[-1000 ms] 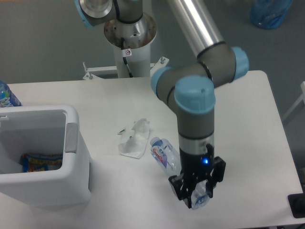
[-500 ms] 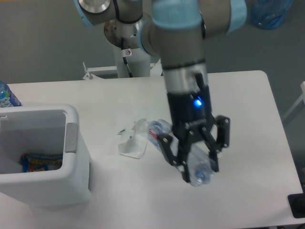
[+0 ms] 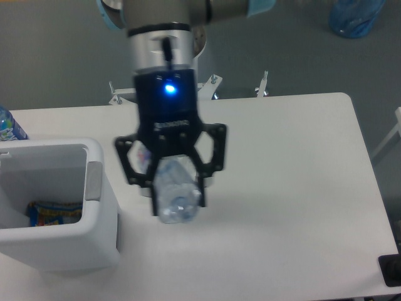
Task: Place the trash in the trash can
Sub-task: 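Carry the bottle over the white trash bin and lower it in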
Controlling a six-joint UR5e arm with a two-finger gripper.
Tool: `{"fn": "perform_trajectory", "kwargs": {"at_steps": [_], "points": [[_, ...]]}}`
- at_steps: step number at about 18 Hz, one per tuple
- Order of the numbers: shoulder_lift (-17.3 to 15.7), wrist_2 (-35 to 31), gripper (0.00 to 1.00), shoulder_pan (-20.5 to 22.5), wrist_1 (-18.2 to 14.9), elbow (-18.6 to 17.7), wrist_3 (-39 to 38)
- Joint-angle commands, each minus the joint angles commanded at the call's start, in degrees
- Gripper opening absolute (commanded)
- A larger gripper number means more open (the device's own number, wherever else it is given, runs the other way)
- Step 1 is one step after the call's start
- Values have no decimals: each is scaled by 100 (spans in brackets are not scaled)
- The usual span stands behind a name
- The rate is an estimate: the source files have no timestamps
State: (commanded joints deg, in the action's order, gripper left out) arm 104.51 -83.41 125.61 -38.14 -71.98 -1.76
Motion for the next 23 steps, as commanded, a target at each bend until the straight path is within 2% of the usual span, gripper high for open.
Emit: {"fn": "perform_trajectory", "kwargs": {"at_steps": [2, 11, 15, 23], "points": [[-79, 0, 53, -150, 0, -114, 0], [8, 0, 55, -765, 0, -141, 9], [104, 0, 56, -836, 9, -132, 17], [527, 0, 56, -845, 9, 184, 35]]}}
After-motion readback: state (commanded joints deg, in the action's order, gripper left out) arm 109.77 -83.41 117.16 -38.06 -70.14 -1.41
